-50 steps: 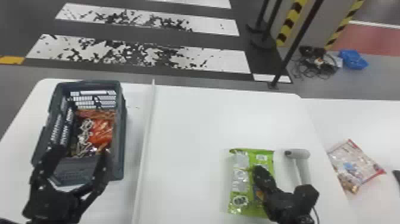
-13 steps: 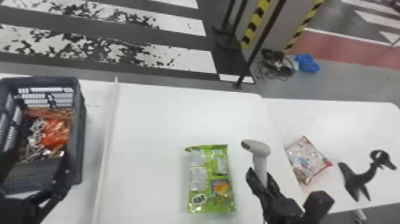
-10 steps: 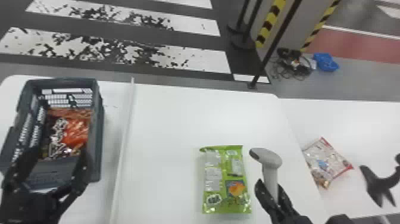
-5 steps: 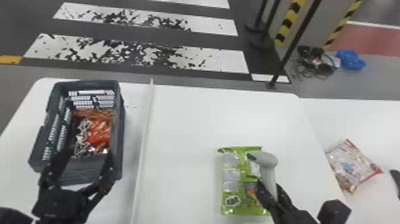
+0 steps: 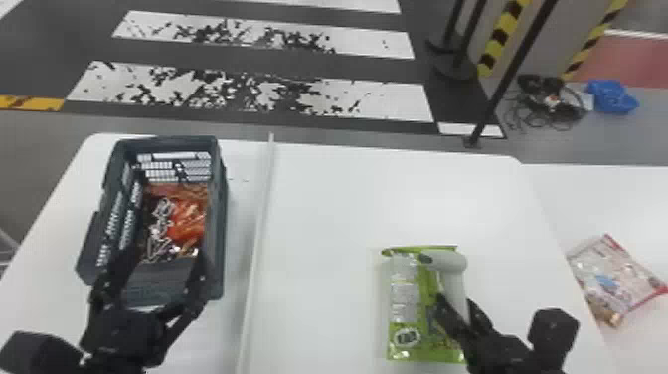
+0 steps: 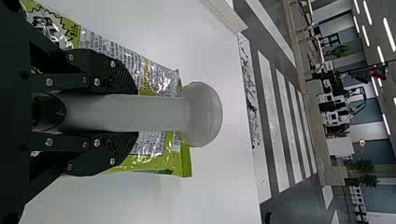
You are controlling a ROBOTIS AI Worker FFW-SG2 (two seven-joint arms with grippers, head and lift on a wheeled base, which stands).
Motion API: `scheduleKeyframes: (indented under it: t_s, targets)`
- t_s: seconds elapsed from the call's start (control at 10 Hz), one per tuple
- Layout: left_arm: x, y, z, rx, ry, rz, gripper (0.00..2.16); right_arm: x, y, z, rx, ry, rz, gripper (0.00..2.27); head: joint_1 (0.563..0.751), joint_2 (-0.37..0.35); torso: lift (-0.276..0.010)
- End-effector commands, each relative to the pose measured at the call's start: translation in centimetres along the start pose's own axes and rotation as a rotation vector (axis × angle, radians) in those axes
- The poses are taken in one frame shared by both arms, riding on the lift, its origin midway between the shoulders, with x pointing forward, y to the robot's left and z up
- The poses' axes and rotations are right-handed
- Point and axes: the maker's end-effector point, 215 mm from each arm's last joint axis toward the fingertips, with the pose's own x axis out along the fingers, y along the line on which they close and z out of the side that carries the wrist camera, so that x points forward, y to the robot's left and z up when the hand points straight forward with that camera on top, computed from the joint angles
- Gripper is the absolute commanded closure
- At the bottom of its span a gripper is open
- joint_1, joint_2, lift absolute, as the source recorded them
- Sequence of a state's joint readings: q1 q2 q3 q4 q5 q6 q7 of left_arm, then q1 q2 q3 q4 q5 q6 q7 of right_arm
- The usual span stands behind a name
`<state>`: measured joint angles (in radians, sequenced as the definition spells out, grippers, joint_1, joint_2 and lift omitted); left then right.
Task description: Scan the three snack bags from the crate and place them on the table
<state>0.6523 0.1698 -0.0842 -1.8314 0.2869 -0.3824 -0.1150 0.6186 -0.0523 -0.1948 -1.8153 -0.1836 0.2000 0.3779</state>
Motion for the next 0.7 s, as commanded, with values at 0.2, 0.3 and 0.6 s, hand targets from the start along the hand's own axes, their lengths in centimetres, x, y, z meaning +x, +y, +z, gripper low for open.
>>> scheduleKeyframes:
  t_s: [0.2,0.3,0.6]
  targets:
    - [1.0,0.5,-0.7,0.0,0.017,0.003,0.08,1.4,-0.5,-0.7,-0.008,0.032,-0.01,2.22,0.695,-0.097,-0.037]
    - [1.0,0.6,-0.9,-0.003,0.02,0.004,0.08,1.9,-0.7,-1.2,-0.007,0.055,-0.014,2.22,0.695,-0.096,-0.037]
    - [1.1,1.0,-0.7,-0.004,0.017,0.01,0.08,1.4,-0.3,0.4,-0.022,0.014,-0.009,2.22,0.695,-0.085,-0.037]
